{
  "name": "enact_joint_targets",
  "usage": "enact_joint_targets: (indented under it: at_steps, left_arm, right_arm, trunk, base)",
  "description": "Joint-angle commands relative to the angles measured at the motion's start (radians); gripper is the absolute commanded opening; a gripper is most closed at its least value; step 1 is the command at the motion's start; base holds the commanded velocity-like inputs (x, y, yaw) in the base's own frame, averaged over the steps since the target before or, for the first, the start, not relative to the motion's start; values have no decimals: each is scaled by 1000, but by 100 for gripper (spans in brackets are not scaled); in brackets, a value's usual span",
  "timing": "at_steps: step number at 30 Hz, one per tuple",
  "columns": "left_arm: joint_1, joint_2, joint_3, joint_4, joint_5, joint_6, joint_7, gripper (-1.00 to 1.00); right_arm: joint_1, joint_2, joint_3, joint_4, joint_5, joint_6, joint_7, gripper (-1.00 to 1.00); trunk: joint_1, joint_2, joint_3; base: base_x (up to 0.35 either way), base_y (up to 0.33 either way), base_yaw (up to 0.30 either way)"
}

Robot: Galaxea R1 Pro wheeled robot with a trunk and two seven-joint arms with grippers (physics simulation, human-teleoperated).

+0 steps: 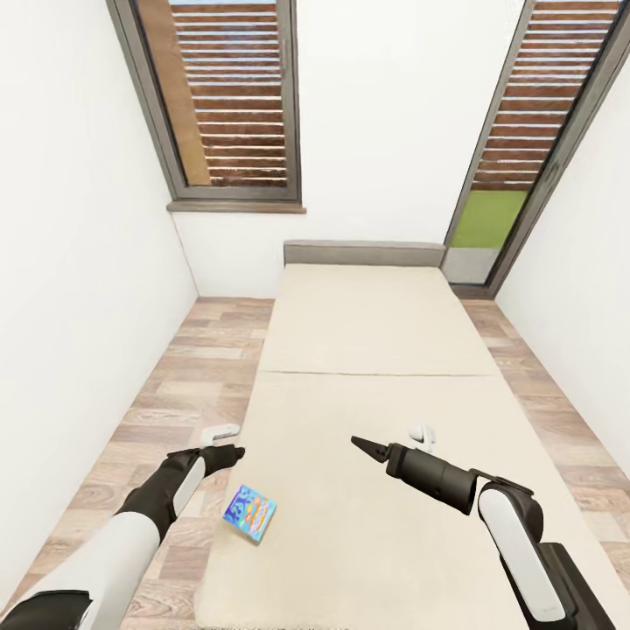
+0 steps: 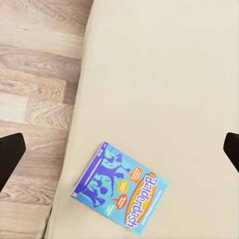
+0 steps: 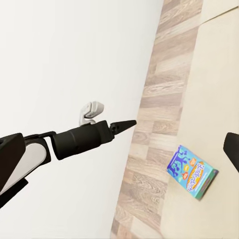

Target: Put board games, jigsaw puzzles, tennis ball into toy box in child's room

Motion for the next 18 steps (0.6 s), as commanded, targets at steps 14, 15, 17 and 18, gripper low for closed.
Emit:
enact_joint_targets:
  at_steps: [14,15,17,18]
  left_arm:
    - [-1,-8,1,-3,8,4,-1,100]
    - [-1,-10,1,-3,8,4,-1,100]
    - [-1,-14,1,-8,9,4,-1,100]
    - [-1,-16,0,-10,9,4,-1,100]
  right_arm:
    - [-1,-12,-2,-2,0,5,8,100]
    - [-1,-12,-3,-2,0,5,8,100]
    - [-1,-14,-4,-2,-1,6,10,100]
    - [-1,-14,-4,-2,-1,6,11,100]
  trunk:
    - [0,-2,-25]
    - [0,-2,-26]
    - [0,-2,-30]
    - [0,-2,-31]
  base:
    - [0,0,76]
    - [0,0,77]
    - [0,0,77]
    - [0,0,77]
